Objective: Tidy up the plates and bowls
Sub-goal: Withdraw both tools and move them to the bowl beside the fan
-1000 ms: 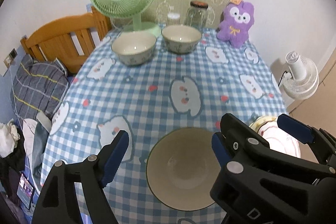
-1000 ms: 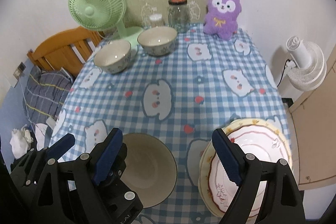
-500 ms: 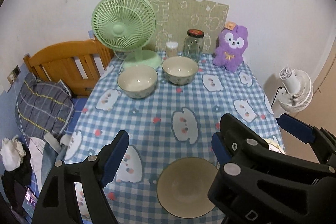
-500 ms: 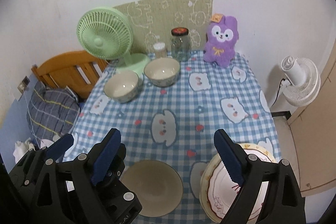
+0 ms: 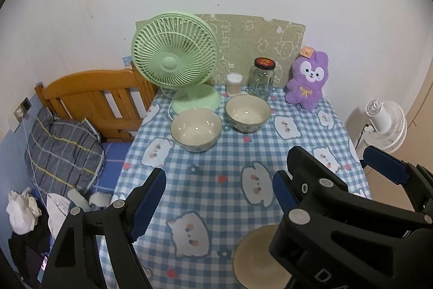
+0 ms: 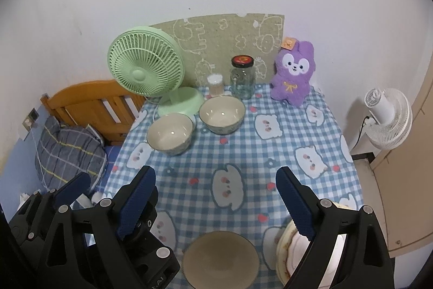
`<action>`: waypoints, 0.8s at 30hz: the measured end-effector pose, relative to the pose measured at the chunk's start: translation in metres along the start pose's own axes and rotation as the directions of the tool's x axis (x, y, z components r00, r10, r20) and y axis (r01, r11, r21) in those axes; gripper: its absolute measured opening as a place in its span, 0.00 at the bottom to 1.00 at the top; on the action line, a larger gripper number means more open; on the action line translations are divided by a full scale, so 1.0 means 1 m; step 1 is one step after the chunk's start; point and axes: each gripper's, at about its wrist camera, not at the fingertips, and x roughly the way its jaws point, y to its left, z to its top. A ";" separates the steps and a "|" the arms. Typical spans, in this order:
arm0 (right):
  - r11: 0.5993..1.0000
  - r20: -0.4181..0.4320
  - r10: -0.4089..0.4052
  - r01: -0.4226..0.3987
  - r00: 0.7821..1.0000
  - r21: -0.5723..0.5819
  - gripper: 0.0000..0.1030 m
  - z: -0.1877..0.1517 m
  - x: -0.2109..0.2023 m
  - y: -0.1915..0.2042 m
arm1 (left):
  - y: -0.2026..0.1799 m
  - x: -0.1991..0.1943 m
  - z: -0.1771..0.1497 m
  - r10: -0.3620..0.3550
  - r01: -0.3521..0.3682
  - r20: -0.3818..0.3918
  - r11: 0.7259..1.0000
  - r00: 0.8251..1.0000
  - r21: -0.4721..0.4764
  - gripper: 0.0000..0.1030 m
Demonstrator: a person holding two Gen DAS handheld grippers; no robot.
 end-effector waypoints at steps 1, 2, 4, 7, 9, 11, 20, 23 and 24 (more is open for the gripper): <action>1.000 0.000 -0.003 0.003 1.000 0.000 0.90 0.003 0.002 0.006 | 0.005 0.001 0.003 -0.001 0.001 0.001 1.000 1.000 0.003 0.80; 1.000 -0.001 -0.005 0.005 1.000 -0.001 0.90 0.006 0.004 0.010 | 0.008 0.002 0.005 -0.001 0.001 0.002 1.000 1.000 0.006 0.80; 1.000 0.006 -0.013 0.013 1.000 -0.005 0.90 0.011 0.007 0.020 | 0.015 0.004 0.010 -0.001 0.001 0.010 1.000 1.000 0.015 0.80; 1.000 0.020 -0.022 0.022 1.000 0.000 0.90 0.018 0.010 0.032 | 0.028 0.006 0.017 -0.009 0.008 0.025 1.000 1.000 0.025 0.80; 1.000 0.024 -0.030 0.030 0.999 0.006 0.90 0.022 0.014 0.039 | 0.036 0.009 0.023 -0.018 0.017 0.030 0.999 0.999 0.033 0.80; 0.999 0.027 -0.043 0.043 0.999 0.017 0.90 0.026 0.017 0.047 | 0.044 0.012 0.028 -0.031 0.030 0.031 0.999 0.999 0.043 0.80; 0.992 0.021 -0.113 0.112 0.993 0.062 0.92 0.037 0.042 0.068 | 0.066 0.040 0.044 -0.077 0.075 0.017 0.992 0.997 0.101 0.80; 0.990 0.021 -0.124 0.122 0.992 0.064 0.92 0.043 0.050 0.071 | 0.069 0.048 0.051 -0.087 0.085 0.015 0.991 0.996 0.104 0.80; 0.990 0.021 -0.128 0.127 0.992 0.062 0.92 0.046 0.054 0.072 | 0.070 0.052 0.053 -0.090 0.088 0.014 0.991 0.996 0.101 0.80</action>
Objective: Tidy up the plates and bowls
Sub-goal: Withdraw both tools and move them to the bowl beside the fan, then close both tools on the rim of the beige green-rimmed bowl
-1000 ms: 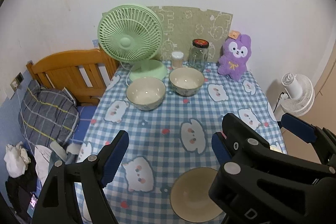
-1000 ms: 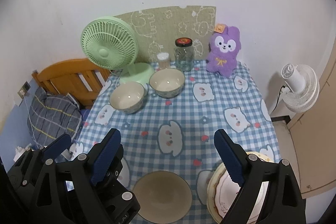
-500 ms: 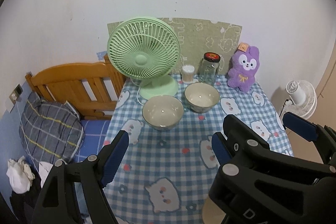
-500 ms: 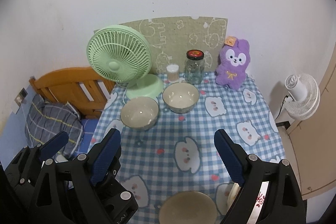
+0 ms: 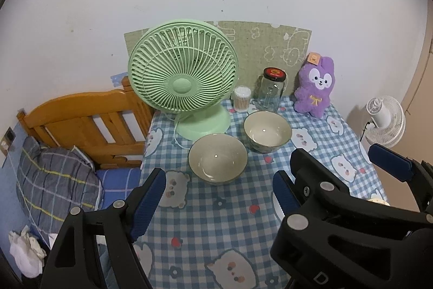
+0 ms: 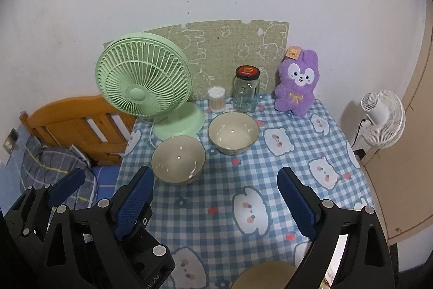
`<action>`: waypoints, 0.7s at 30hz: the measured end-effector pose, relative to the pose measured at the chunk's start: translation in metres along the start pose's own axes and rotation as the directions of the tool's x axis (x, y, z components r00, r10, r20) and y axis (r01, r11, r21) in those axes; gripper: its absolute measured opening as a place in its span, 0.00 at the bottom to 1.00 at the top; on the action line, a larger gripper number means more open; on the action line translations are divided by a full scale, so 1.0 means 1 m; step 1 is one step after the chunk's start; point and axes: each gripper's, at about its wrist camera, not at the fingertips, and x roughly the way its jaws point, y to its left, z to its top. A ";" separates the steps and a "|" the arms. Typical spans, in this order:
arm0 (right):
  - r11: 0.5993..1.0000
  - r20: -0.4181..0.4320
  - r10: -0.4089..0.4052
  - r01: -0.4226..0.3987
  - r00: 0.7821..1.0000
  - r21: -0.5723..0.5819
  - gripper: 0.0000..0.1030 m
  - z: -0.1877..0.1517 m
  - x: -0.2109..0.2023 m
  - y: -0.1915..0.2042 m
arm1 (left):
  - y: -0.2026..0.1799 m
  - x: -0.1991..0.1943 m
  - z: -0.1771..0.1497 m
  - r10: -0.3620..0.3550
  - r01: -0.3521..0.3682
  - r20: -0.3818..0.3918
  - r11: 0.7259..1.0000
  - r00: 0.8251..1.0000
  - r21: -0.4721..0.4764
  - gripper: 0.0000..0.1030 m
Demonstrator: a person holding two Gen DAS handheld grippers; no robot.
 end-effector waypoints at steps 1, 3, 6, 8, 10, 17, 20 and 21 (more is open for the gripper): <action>1.000 -0.001 -0.002 0.002 1.000 -0.003 0.92 0.003 0.004 0.002 | 0.002 0.004 0.002 -0.002 0.002 -0.001 1.000 1.000 -0.003 0.80; 1.000 0.002 -0.003 0.003 1.000 -0.007 0.92 0.007 0.012 0.004 | 0.004 0.012 0.006 -0.002 0.002 0.000 1.000 1.000 -0.011 0.80; 1.000 0.008 0.011 -0.011 1.000 -0.008 0.92 0.014 0.026 0.006 | 0.006 0.023 0.012 0.007 -0.007 0.000 1.000 1.000 -0.022 0.80; 1.000 0.009 0.018 -0.018 1.000 -0.004 0.92 0.018 0.036 0.007 | 0.008 0.031 0.015 0.018 -0.018 -0.002 0.999 1.000 -0.029 0.80; 1.000 0.010 0.023 -0.023 1.000 0.005 0.92 0.020 0.046 0.007 | 0.009 0.040 0.019 0.020 -0.020 -0.004 0.999 1.000 -0.032 0.81; 0.999 0.003 0.012 -0.012 1.000 -0.045 0.92 0.028 0.079 0.013 | 0.013 0.070 0.024 0.063 -0.063 -0.011 0.997 0.998 -0.035 0.81; 0.998 -0.001 0.015 -0.015 1.000 -0.059 0.92 0.029 0.095 0.014 | 0.016 0.085 0.025 0.062 -0.062 -0.014 0.997 0.998 -0.035 0.81; 0.998 -0.001 0.016 -0.016 1.000 -0.058 0.92 0.029 0.101 0.015 | 0.018 0.090 0.026 0.069 -0.069 -0.015 0.997 0.998 -0.033 0.81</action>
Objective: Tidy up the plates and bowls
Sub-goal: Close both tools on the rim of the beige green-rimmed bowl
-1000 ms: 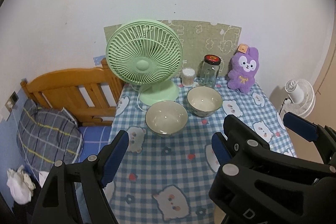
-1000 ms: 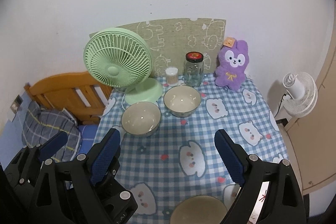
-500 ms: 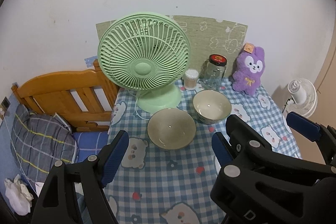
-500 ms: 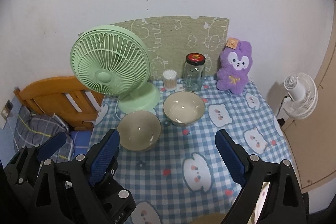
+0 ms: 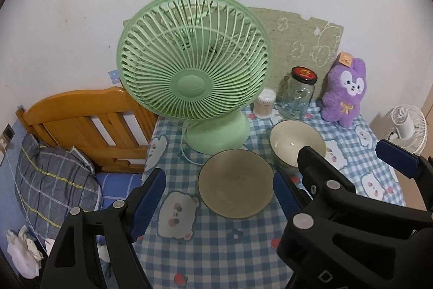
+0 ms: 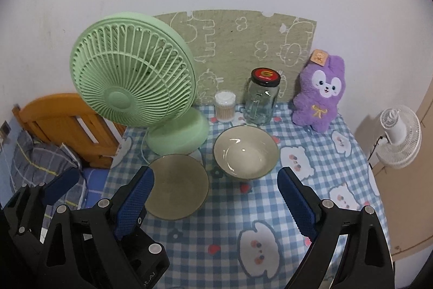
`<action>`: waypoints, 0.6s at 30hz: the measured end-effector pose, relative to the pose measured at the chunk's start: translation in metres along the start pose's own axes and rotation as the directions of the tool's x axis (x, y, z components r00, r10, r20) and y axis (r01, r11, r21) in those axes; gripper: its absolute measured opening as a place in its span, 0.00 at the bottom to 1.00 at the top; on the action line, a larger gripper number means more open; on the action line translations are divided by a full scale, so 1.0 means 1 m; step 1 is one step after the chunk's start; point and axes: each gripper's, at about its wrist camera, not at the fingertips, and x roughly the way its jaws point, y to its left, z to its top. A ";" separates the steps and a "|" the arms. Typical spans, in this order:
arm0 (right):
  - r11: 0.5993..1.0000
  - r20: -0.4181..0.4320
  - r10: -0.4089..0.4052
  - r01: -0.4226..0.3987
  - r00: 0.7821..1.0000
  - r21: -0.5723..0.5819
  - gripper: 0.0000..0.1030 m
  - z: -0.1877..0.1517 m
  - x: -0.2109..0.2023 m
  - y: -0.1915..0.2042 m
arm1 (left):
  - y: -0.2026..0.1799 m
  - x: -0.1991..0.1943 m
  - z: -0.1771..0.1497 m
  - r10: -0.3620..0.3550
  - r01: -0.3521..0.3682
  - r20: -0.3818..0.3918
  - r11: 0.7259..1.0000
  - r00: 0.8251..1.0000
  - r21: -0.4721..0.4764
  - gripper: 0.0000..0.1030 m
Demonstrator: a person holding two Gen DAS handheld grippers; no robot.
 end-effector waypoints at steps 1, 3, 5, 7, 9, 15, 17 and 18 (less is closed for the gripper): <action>1.000 -0.005 0.003 -0.003 1.000 0.000 0.92 0.001 0.006 0.000 | 0.000 0.005 0.001 0.006 -0.006 -0.001 1.000 1.000 0.003 0.81; 1.000 -0.010 0.010 -0.010 1.000 0.001 0.92 0.000 0.016 0.000 | 0.002 0.015 0.001 0.014 -0.014 -0.006 1.000 1.000 0.007 0.81; 1.000 -0.016 0.016 -0.016 1.000 0.001 0.92 0.000 0.026 0.001 | 0.004 0.026 0.000 0.013 -0.013 -0.012 1.000 1.000 0.005 0.81; 0.999 -0.022 0.033 -0.033 0.999 0.006 0.92 -0.002 0.037 0.001 | 0.005 0.034 -0.001 0.010 -0.010 -0.019 1.000 1.000 -0.002 0.81; 0.999 -0.032 0.051 -0.050 0.998 0.021 0.92 -0.003 0.047 0.000 | 0.008 0.045 -0.002 0.014 -0.014 -0.028 1.000 1.000 -0.009 0.81; 1.000 -0.074 0.023 -0.024 0.997 -0.009 0.90 -0.007 0.078 0.006 | 0.013 0.076 -0.009 0.037 -0.039 -0.075 0.999 0.996 -0.022 0.77; 0.999 -0.087 0.027 -0.029 0.996 -0.017 0.86 -0.010 0.088 0.007 | 0.015 0.086 -0.011 0.043 -0.045 -0.093 0.999 0.995 -0.024 0.77; 0.999 -0.096 0.031 -0.032 0.995 -0.017 0.81 -0.011 0.093 0.008 | 0.015 0.090 -0.013 0.048 -0.051 -0.102 0.998 0.994 -0.024 0.77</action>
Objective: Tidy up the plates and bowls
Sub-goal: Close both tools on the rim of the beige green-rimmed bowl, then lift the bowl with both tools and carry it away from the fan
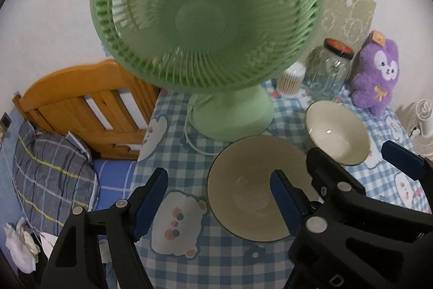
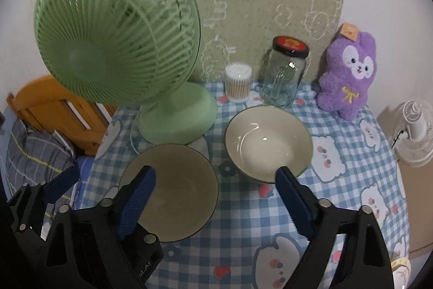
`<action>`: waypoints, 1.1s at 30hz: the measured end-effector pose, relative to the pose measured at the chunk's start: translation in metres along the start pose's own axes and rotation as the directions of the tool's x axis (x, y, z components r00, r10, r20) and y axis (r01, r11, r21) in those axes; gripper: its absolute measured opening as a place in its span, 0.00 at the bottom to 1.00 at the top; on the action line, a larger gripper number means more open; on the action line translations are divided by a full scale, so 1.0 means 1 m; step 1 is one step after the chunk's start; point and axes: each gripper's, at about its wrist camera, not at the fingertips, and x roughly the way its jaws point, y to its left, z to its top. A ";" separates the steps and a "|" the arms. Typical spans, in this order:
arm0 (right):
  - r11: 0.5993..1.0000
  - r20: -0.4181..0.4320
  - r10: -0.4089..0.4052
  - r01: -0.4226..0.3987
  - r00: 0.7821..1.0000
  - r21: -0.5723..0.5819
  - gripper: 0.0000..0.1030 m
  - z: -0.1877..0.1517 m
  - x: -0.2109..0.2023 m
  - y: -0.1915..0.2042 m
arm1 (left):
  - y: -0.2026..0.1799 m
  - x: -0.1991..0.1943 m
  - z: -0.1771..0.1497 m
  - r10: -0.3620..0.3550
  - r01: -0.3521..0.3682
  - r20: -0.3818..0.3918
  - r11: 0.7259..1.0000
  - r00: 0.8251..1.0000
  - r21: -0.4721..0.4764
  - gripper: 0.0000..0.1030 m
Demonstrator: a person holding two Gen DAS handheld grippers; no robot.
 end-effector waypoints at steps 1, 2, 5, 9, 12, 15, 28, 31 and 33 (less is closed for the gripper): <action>1.000 -0.014 0.005 -0.005 1.000 0.000 0.79 -0.001 0.006 0.000 | 0.000 0.005 -0.001 0.004 -0.004 -0.010 1.000 1.000 0.001 0.76; 1.000 -0.029 0.012 -0.012 1.000 0.002 0.76 -0.002 0.012 0.001 | 0.000 0.010 -0.002 0.008 -0.008 -0.020 1.000 1.000 0.001 0.76; 0.999 -0.049 0.036 -0.036 0.998 0.006 0.72 -0.004 0.024 0.001 | 0.000 0.021 -0.004 0.000 0.000 -0.048 1.000 0.999 -0.001 0.67; 0.999 -0.074 0.040 -0.040 0.996 0.008 0.65 -0.007 0.037 0.002 | 0.000 0.034 -0.006 -0.008 0.008 -0.063 1.000 0.998 -0.001 0.63; 0.999 -0.090 0.037 -0.037 0.995 0.002 0.55 -0.008 0.046 0.003 | 0.000 0.043 -0.009 -0.017 0.017 -0.076 1.000 0.997 -0.005 0.59; 1.000 -0.108 0.028 -0.029 0.994 -0.009 0.48 -0.009 0.054 0.005 | 0.000 0.051 -0.012 -0.011 0.010 -0.089 1.000 0.996 -0.011 0.49; 0.999 -0.165 0.038 -0.042 0.986 -0.020 0.32 -0.015 0.078 0.007 | 0.001 0.077 -0.018 -0.026 0.022 -0.144 0.999 0.989 -0.025 0.25; 0.999 -0.163 0.029 -0.034 0.986 -0.031 0.31 -0.014 0.080 0.008 | 0.002 0.078 -0.019 -0.017 0.015 -0.146 1.000 0.989 -0.021 0.21; 0.999 -0.161 0.018 -0.024 0.987 -0.034 0.26 -0.014 0.080 0.008 | 0.003 0.079 -0.019 -0.011 0.007 -0.148 1.000 0.989 -0.023 0.18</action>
